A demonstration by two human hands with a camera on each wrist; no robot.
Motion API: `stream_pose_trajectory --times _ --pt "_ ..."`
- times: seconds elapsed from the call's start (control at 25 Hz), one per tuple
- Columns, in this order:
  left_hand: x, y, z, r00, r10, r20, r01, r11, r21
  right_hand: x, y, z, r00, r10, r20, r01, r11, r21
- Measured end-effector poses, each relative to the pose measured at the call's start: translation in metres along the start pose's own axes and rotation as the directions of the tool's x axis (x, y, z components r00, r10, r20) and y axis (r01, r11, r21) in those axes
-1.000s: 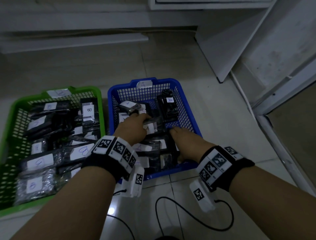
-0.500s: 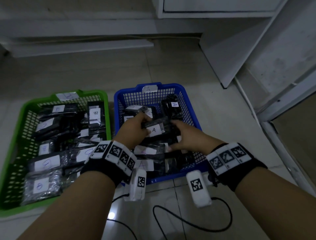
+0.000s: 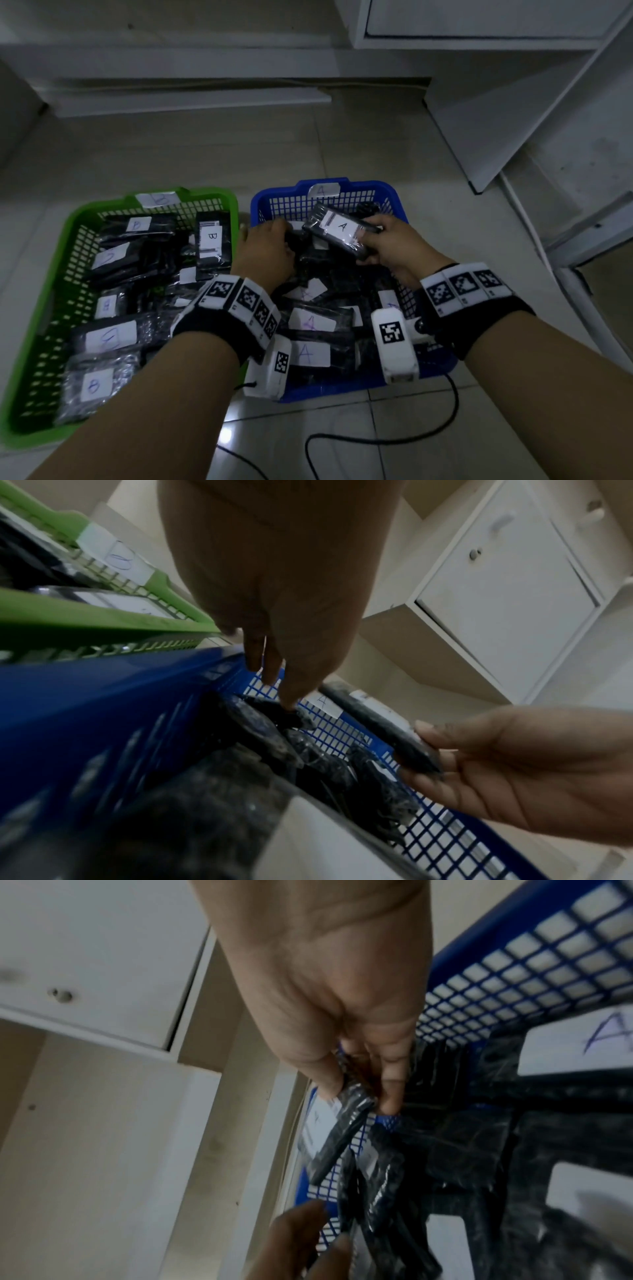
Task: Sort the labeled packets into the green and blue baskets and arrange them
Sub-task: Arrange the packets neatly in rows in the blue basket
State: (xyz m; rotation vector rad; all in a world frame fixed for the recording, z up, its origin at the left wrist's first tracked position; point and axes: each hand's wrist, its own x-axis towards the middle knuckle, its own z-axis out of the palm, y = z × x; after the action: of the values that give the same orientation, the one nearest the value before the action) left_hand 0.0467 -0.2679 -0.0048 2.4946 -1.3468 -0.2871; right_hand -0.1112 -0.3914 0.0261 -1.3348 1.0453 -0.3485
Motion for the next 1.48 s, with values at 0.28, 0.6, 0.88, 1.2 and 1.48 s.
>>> stream_pose_trajectory --times 0.28,0.6,0.88,1.2,1.48 --pt "0.006 0.002 0.007 0.979 0.008 0.204 -0.045 0.982 0.182 0.023 0.011 0.038 0.981 0.174 0.081 -0.160 0.975 -0.156" --pt "0.003 -0.005 0.003 0.967 0.024 0.254 -0.095 0.958 0.272 0.034 0.005 0.034 0.999 0.021 -0.044 -0.024 0.997 -0.073" --pt "-0.003 -0.002 -0.004 0.958 0.047 0.283 -0.145 0.931 0.336 0.025 0.006 0.013 0.980 -0.087 -0.177 0.069 0.992 -0.103" --pt "-0.005 0.004 -0.002 0.913 0.009 0.408 -0.151 0.936 0.317 -0.008 -0.001 0.004 0.874 -0.250 -0.416 0.185 0.964 -0.191" --pt "-0.009 0.006 -0.002 0.949 -0.003 0.314 -0.097 0.948 0.302 0.009 -0.007 0.006 0.937 -0.286 -0.200 0.264 0.956 -0.130"
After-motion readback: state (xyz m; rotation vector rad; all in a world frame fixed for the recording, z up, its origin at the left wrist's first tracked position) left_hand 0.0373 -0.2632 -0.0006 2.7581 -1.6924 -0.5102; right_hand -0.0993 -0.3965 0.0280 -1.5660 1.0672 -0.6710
